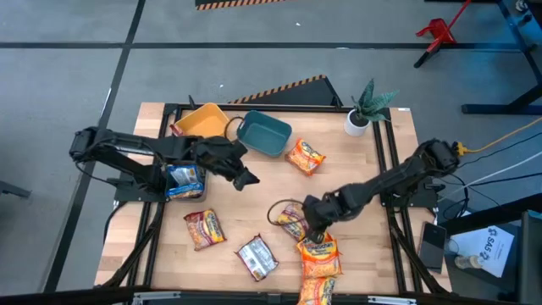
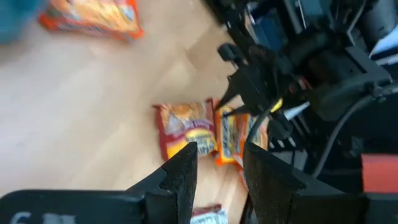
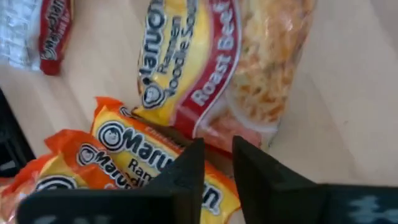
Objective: Sort Maruchan noodles
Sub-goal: Put the red noodle pack into the yellow bin
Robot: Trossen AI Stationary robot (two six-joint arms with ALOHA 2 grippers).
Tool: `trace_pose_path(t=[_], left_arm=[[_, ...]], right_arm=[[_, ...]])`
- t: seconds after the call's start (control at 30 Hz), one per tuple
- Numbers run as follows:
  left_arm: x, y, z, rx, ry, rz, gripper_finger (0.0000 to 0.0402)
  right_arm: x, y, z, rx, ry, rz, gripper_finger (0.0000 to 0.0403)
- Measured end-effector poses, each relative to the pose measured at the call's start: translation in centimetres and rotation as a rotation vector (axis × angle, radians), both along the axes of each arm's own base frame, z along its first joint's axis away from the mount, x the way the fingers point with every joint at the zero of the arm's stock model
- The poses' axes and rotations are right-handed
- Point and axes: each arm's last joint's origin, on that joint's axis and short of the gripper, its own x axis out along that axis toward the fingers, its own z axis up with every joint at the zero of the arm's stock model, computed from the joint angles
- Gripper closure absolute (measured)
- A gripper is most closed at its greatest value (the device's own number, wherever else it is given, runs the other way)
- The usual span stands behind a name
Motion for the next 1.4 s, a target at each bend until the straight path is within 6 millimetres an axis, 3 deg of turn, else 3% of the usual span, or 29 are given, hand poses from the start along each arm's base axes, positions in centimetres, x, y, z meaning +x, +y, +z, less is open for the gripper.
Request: trace_pose_path(t=[0.27, 0.47, 0.6, 0.73, 0.87, 0.97, 1.07, 1.2, 1.4], left_arm=[[2.5, -0.5, -2.6, -0.05, 0.057, -0.086, 0.0279], [2.8, -0.5, -3.0, -0.048, 0.068, -0.081, 0.0279], [2.8, -0.4, -3.0, -0.041, 0.068, -0.072, 0.0279], [2.7, -0.3, -3.1, -0.02, 0.084, -0.039, 0.0279], [2.6, 0.1, -3.2, -0.024, 0.094, -0.022, 0.0279], [2.6, 0.4, -3.1, -0.054, 0.095, -0.053, 0.0279], [2.4, -0.2, -3.7, -0.072, 0.124, -0.101, 0.0274], [1.7, -1.3, -5.9, -0.074, 0.196, -0.123, 0.0253], [0.3, -2.8, -9.8, -0.202, 0.219, -0.022, 0.0202]], right_arm=[[0.4, 0.5, -2.3, -0.049, 0.061, -0.025, 0.0398], [1.4, 0.0, -2.6, -0.057, 0.009, -0.038, 0.0392], [2.7, -2.4, -2.5, -0.089, -0.058, -0.085, 0.0394], [4.2, -6.1, -2.2, -0.142, -0.147, -0.145, 0.0401], [4.7, -9.1, -1.4, -0.068, -0.18, -0.216, 0.04], [4.1, -8.8, -0.1, 0.029, -0.18, -0.222, 0.0401], [3.2, -7.1, 1.3, 0.074, -0.177, -0.235, 0.0401], [2.2, -4.4, 1.3, 0.139, -0.099, -0.262, 0.0362], [2.3, -2.5, 0.1, 0.132, -0.113, -0.373, 0.0212]])
